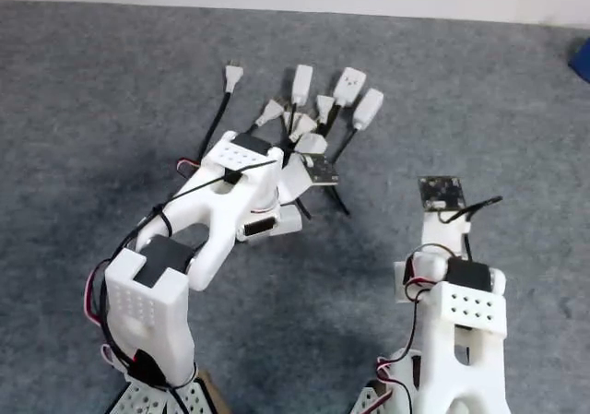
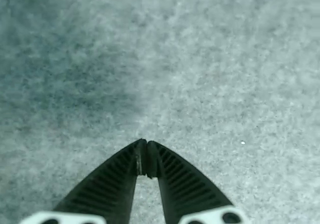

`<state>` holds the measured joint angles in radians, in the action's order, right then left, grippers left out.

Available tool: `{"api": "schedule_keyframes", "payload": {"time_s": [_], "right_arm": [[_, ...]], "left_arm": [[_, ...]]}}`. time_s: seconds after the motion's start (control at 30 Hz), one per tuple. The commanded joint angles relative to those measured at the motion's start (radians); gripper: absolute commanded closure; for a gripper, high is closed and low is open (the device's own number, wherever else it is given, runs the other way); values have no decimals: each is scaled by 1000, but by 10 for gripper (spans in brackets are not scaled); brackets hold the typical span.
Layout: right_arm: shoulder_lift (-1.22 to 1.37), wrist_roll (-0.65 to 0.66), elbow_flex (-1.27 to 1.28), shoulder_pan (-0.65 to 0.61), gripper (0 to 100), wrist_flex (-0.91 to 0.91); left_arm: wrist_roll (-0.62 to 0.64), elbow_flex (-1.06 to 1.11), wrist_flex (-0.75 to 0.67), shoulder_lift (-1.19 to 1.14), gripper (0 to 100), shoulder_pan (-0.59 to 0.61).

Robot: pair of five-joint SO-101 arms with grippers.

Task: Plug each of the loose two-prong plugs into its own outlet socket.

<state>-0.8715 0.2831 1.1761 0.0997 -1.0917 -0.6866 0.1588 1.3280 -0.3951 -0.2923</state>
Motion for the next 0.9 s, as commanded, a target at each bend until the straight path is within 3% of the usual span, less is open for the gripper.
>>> {"api": "schedule_keyframes", "payload": {"time_s": [0.0, 0.17, 0.6, 0.87], "right_arm": [[-18, -5, -8, -27, 988, 4], [-16, -5, -8, -27, 988, 4], [-16, -2, -7, -21, 988, 4], [-16, -2, -18, 38, 988, 4]], "left_arm": [[-14, 25, 5, 4, 979, -59], [-5, 82, 5, 7, 979, -168], [169, 136, 12, 8, 979, -463], [196, 108, 41, 12, 976, -526]]}}
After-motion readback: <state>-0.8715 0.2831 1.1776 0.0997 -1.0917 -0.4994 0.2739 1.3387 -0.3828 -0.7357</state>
